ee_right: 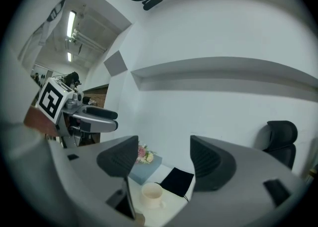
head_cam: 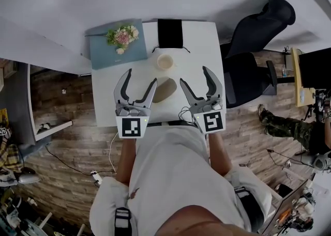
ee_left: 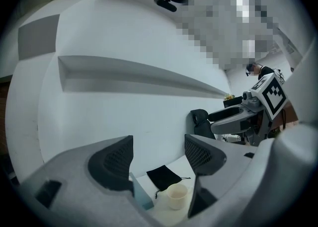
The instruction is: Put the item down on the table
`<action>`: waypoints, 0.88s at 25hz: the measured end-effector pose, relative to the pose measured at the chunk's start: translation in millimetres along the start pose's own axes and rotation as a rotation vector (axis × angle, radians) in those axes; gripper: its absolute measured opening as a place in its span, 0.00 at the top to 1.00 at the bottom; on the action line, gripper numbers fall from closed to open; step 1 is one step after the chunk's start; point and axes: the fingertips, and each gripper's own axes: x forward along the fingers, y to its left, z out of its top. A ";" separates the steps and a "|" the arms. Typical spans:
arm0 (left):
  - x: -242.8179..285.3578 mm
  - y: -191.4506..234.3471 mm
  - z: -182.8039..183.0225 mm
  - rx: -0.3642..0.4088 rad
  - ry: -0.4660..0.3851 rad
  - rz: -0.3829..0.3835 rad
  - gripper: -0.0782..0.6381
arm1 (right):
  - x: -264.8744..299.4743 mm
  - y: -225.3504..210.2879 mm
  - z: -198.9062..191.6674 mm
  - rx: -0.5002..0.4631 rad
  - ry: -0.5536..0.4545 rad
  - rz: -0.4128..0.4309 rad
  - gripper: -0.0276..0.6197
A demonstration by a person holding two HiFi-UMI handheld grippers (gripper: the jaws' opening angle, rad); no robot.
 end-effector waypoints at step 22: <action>-9.1 27.7 -2.5 -0.046 -0.005 -0.039 0.43 | 13.1 18.7 10.9 -0.018 0.027 -0.071 0.49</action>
